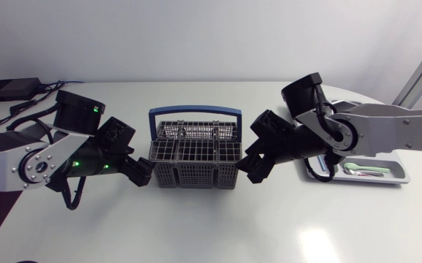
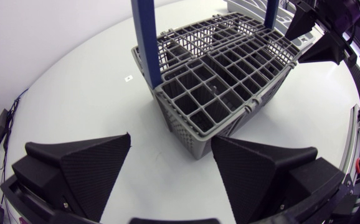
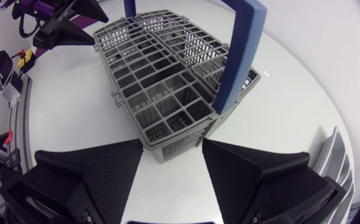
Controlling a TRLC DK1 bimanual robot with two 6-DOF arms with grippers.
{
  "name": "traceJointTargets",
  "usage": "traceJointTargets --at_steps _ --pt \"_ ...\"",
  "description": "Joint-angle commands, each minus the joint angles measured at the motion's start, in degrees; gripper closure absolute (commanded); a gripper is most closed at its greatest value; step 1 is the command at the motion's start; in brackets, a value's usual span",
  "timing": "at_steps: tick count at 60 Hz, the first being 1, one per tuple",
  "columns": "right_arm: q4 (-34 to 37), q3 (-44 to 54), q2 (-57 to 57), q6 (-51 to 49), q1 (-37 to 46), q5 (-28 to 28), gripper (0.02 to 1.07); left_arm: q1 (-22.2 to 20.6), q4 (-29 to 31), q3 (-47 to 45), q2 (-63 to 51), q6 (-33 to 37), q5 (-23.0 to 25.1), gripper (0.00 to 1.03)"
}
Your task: Unload the cutlery basket into the drawer organizer.
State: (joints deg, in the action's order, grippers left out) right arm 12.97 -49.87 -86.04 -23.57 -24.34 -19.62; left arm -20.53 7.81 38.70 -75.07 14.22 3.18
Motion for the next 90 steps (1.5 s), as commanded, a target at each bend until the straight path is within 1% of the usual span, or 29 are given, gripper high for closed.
traceJointTargets --at_steps 1,29,38,42,47,50,55,64,66,69,76,77,80,90 --pt "-0.8 -1.3 -1.4 1.3 0.0 0.6 0.37 -0.6 -0.7 1.8 -1.2 1.0 0.6 0.05" --pt "-1.6 -1.7 -2.6 1.3 1.6 1.4 0.37 -2.1 -1.2 2.9 -2.9 0.7 0.6 0.05" --pt "-1.5 -0.6 -1.9 1.4 1.6 1.3 0.37 -2.1 -1.0 2.9 -2.6 0.8 0.6 0.05" --pt "-1.5 0.5 -0.4 1.4 1.6 1.3 0.37 -2.0 -0.7 2.4 -1.5 0.9 0.7 0.05" --pt "-1.2 1.9 2.4 1.4 1.6 1.3 0.37 -1.2 0.7 1.6 1.7 0.7 2.2 0.05" --pt "-0.6 2.5 4.2 1.4 1.6 1.3 0.34 -0.7 1.4 1.1 4.1 0.6 2.6 0.05" --pt "0.7 3.1 6.9 1.4 1.6 1.3 0.34 0.7 2.8 0.2 7.8 0.6 4.2 0.05" --pt "3.1 3.9 12.7 1.7 2.1 1.5 0.34 2.8 5.3 -0.5 14.0 0.3 5.3 0.05" --pt "3.5 4.2 13.9 1.8 2.5 2.0 0.31 4.0 5.6 -0.6 15.8 0.2 5.5 0.05" --pt "3.5 4.6 15.5 1.8 2.8 3.6 0.31 5.3 6.0 -0.6 17.8 0.0 5.9 0.05" --pt "3.4 5.7 18.9 1.9 5.9 4.8 0.22 8.3 7.1 -0.6 21.5 -0.2 6.8 0.05" --pt "3.2 5.9 19.4 1.8 6.1 5.1 0.20 8.7 7.2 -0.6 22.0 -0.6 6.8 0.05" --pt "3.1 6.7 20.9 1.5 7.2 5.6 0.07 9.9 7.6 -1.0 23.8 -1.2 7.0 0.05" --pt "3.4 9.3 26.6 0.9 11.2 5.6 0.06 11.8 8.5 -2.8 30.6 -1.6 7.1 0.05"
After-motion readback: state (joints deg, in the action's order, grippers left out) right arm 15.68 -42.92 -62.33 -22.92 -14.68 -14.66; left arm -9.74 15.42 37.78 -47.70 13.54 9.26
